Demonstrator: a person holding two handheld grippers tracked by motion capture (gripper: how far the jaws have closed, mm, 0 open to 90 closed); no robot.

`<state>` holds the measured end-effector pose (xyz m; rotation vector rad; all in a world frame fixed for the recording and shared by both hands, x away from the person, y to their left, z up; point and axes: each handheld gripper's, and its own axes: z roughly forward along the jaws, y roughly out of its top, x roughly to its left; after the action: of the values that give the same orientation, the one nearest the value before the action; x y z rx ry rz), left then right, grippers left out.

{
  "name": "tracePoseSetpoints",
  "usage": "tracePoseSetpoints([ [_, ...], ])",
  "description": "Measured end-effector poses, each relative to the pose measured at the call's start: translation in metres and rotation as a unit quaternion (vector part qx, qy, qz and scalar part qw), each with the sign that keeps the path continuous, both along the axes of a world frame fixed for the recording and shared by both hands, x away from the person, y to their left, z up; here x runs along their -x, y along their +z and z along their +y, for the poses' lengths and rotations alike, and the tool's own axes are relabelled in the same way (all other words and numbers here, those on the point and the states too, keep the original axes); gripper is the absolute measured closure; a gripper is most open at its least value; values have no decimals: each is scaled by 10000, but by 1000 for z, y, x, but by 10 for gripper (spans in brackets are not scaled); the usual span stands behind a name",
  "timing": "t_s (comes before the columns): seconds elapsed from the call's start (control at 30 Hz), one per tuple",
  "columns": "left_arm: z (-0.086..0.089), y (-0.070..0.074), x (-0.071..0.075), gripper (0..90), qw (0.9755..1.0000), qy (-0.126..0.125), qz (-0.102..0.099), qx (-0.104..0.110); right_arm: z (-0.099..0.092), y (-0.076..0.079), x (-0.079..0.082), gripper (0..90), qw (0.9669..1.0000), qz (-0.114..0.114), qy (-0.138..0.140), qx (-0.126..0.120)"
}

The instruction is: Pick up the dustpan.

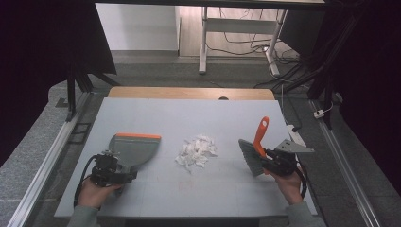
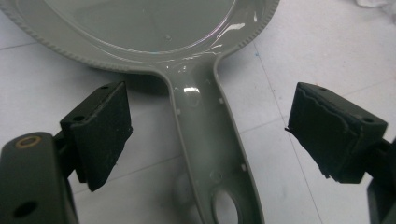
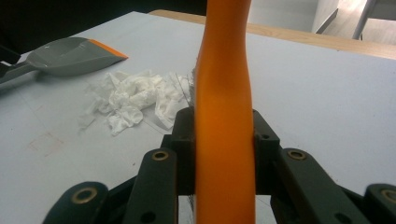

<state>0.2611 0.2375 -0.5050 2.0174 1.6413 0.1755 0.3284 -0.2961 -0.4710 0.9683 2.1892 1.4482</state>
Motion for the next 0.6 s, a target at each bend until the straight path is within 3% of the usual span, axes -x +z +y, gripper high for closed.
tracePoseSetpoints([
  [0.2,0,-13,-7,171,9998,138,120,79,0,0,0,698,10000,-12,-7,-19],
  [0.37,-1,-17,-9,224,9996,253,90,81,0,0,0,698,10000,-17,-2,-2],
  [0.6,3,-21,-13,315,9989,386,57,268,0,1,0,698,10000,-25,-6,-12],
])
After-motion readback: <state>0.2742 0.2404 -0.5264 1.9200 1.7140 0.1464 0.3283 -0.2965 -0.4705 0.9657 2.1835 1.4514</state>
